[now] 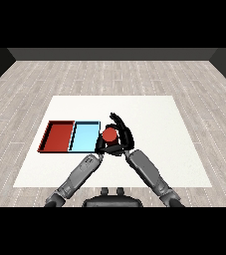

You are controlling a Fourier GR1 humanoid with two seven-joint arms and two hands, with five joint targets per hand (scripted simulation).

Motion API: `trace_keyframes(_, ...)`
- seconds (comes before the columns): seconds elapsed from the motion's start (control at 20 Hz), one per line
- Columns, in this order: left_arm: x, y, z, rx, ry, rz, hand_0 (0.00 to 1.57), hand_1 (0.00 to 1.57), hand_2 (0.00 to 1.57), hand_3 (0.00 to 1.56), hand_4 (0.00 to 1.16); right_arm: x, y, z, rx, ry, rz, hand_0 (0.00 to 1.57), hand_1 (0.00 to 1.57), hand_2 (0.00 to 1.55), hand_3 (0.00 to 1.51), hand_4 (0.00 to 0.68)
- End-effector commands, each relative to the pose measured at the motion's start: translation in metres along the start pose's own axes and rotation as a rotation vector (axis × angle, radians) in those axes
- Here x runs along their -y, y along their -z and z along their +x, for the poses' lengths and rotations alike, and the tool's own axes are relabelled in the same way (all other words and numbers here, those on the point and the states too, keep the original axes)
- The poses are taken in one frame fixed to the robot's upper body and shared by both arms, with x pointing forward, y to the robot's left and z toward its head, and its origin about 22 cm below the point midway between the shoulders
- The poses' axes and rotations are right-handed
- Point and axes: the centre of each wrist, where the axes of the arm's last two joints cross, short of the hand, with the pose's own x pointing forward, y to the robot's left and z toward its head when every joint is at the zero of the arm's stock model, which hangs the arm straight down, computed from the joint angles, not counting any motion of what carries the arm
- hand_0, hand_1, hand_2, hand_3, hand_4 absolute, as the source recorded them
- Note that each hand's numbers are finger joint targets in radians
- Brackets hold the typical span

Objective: Pick the red can and put it in the red box

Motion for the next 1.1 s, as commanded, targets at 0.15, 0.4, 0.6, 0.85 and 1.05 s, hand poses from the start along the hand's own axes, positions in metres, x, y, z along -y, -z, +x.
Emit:
trace_keyframes(0.15, 0.002, -0.009, -0.014, -0.033, 0.011, 0.006, 1.57, 1.57, 1.57, 1.48, 1.14, 0.021, -0.012, 0.026, 0.071, -0.047, -0.091, 0.0, 0.0, 0.0, 0.0, 0.0)
trace_keyframes(0.4, -0.016, -0.018, -0.028, -0.065, -0.011, 0.053, 1.57, 1.57, 1.57, 1.49, 1.12, 0.04, 0.001, 0.072, 0.177, -0.022, -0.1, 0.0, 0.0, 0.0, 0.0, 0.0)
trace_keyframes(0.6, -0.026, -0.017, -0.022, -0.051, 0.019, 0.035, 1.57, 1.57, 1.56, 1.46, 1.12, 0.072, -0.006, 0.091, 0.199, -0.058, -0.155, 0.0, 0.0, 0.0, 0.0, 0.0)
trace_keyframes(0.85, -0.074, 0.004, 0.014, 0.004, 0.067, 0.097, 1.57, 1.57, 1.57, 1.47, 1.14, 0.123, -0.026, 0.09, 0.178, -0.087, -0.262, 0.0, 0.0, 0.0, 0.0, 0.0)
trace_keyframes(1.05, -0.092, -0.002, -0.001, 0.032, 0.144, 0.123, 1.57, 1.57, 1.57, 1.46, 1.11, 0.146, -0.056, 0.062, 0.124, -0.108, -0.314, 0.0, 0.0, 0.0, 0.0, 0.0)
